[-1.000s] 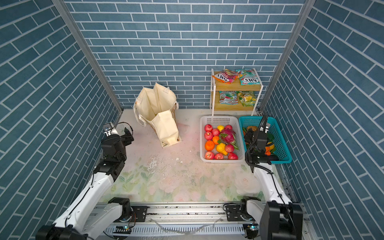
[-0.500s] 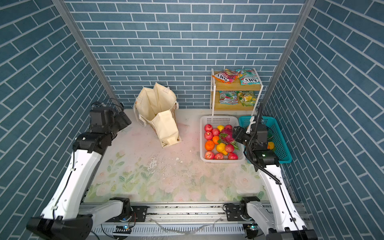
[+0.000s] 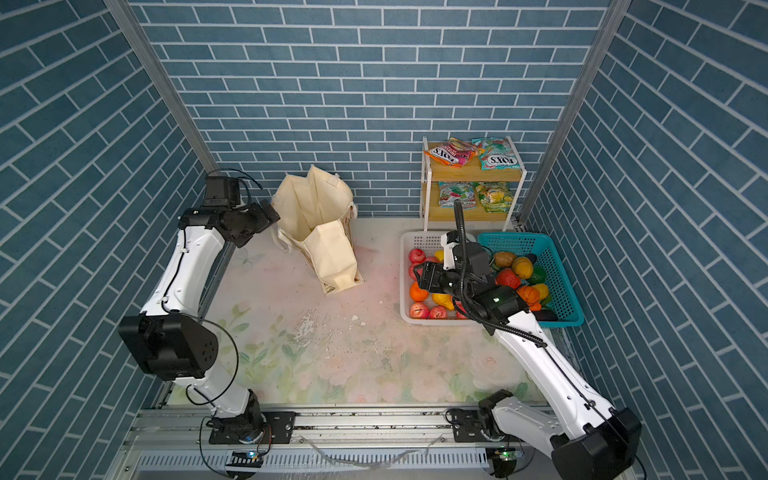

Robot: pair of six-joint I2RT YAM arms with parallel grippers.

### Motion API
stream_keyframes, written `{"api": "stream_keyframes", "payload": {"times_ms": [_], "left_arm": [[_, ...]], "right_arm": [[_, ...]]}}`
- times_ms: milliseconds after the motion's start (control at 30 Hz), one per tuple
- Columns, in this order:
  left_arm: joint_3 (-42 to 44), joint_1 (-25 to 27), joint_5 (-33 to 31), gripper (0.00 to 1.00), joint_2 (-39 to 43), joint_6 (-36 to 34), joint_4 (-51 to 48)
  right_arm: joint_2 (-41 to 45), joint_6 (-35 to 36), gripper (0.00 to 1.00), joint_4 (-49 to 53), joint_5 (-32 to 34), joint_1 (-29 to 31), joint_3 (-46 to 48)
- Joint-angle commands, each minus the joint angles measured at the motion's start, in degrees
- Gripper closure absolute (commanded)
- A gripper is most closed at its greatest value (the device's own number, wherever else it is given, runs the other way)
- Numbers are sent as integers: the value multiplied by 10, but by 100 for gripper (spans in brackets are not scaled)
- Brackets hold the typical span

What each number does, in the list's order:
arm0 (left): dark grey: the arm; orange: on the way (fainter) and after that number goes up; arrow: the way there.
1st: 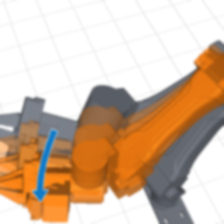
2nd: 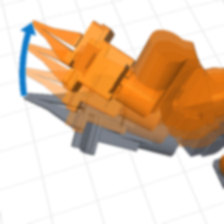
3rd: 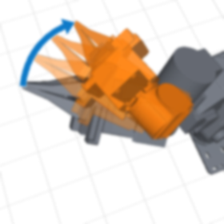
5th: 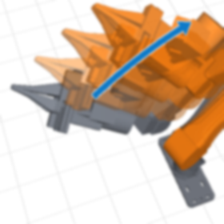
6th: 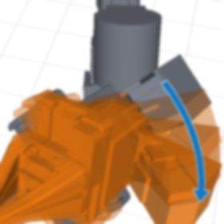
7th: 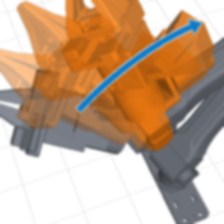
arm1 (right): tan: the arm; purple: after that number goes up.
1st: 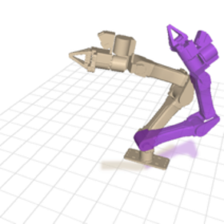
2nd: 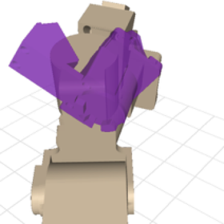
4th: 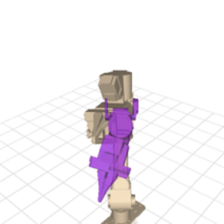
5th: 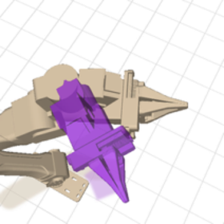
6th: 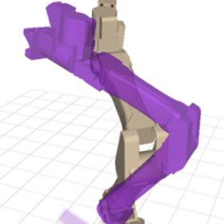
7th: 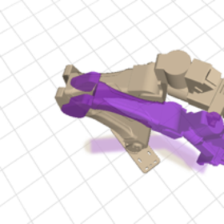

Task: Place the food into the grocery bag and tie it
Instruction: 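Reach the left gripper to the bag handle while the right reaches the bag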

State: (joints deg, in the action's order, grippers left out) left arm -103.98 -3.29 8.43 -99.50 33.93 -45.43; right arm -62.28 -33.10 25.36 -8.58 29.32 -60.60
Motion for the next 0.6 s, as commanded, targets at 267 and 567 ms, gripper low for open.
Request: {"api": "stream_keyframes", "payload": {"times_ms": [267, 567], "left_arm": [[-171, -1, 104, 40, -159, -60, -66], [-75, 12, 141, 94, -74, -145, -95]], "right_arm": [[-32, 7, 29, 3, 13, 13, -33], [-74, -15, 29, 9, 2, 33, -88]]}}
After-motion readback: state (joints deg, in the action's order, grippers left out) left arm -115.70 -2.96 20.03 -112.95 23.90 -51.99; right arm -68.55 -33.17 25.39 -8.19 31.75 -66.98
